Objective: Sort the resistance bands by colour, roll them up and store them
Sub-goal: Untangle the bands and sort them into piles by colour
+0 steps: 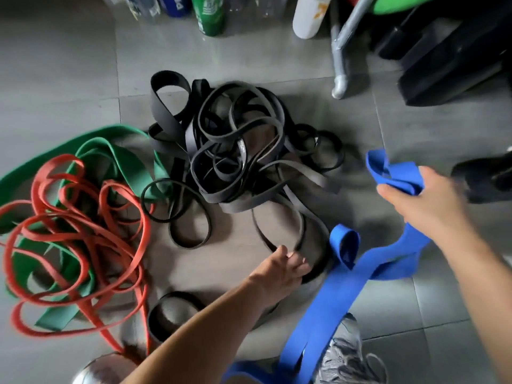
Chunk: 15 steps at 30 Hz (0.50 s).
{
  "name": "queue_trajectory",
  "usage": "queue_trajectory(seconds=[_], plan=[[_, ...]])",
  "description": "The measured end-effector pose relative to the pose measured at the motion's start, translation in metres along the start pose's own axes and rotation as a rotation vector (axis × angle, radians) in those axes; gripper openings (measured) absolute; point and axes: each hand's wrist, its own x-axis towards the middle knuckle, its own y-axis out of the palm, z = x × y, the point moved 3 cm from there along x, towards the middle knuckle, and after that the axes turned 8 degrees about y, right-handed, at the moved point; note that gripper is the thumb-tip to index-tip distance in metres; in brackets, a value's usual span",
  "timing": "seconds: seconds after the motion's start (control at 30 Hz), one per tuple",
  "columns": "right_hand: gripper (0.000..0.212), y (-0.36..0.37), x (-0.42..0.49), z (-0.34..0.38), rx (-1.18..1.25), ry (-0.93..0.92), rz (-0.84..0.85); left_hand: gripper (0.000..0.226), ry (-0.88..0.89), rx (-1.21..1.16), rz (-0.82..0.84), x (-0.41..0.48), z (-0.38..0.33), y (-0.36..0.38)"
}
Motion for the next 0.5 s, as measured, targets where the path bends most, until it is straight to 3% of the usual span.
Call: queue_trajectory(seconds=[0.07,0.13,0.33,0.5], plan=[[0.034,0.005,-0.001,0.001,-0.009,-0.002,0.022,0.026,0.015,0.028,0.066,-0.002,0.004,0.003],[0.036,0.011,-0.002,0.002,-0.017,-0.005,0.035,0.014,-0.058,0.030,0.031,-0.015,0.029,0.000],[0.026,0.015,-0.003,0.010,0.132,0.007,0.103,0.019,-0.518,-0.019,-0.494,-0.122,0.137,-0.032],[0.018,-0.003,-0.001,0.023,0.424,-0.004,0.079,0.027,-0.860,-0.016,-0.680,-0.188,0.162,-0.077]])
